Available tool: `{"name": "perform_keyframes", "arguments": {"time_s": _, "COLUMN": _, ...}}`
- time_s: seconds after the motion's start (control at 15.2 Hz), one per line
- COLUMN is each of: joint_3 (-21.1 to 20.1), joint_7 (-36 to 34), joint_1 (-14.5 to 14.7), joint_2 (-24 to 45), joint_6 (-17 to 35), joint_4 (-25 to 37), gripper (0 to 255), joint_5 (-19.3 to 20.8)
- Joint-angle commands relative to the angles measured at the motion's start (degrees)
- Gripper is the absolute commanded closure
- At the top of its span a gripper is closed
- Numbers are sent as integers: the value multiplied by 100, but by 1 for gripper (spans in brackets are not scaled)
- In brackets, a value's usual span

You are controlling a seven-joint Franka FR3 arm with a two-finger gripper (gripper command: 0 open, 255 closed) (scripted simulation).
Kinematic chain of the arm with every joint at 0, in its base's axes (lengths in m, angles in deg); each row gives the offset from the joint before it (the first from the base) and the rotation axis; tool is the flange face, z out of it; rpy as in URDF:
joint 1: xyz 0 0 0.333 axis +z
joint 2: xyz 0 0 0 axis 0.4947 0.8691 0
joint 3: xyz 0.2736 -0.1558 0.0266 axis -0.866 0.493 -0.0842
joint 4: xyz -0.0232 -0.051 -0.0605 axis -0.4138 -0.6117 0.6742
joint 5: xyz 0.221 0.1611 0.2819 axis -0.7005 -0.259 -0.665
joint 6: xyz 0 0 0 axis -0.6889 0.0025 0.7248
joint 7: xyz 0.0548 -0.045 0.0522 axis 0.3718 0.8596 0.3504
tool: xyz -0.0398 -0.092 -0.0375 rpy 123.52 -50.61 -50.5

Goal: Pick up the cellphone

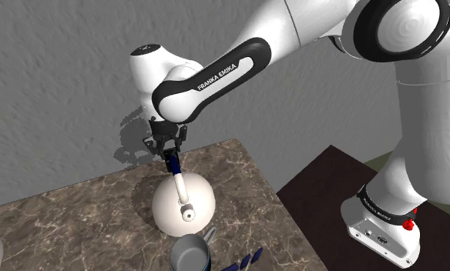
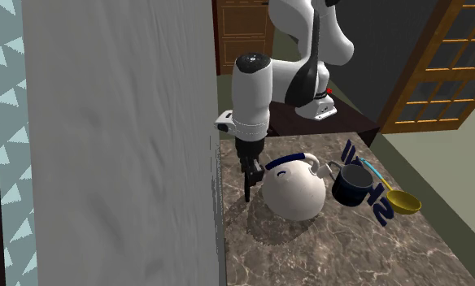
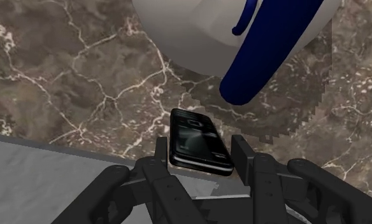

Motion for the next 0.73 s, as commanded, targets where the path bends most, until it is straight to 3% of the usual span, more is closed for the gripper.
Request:
{"name": "perform_keyframes", "arguments": {"time_s": 0.0, "joint_3": -1, "joint_7": -1, "joint_1": 2, "joint_2": 5, "joint_6": 2, "joint_4": -1, "gripper": 255, "joint_5": 0}}
{"name": "perform_keyframes", "arguments": {"time_s": 0.66, "joint_3": -59, "joint_7": 56, "joint_1": -36, "joint_2": -182, "joint_6": -277, "joint_4": 105, "gripper": 255, "joint_5": -92}}
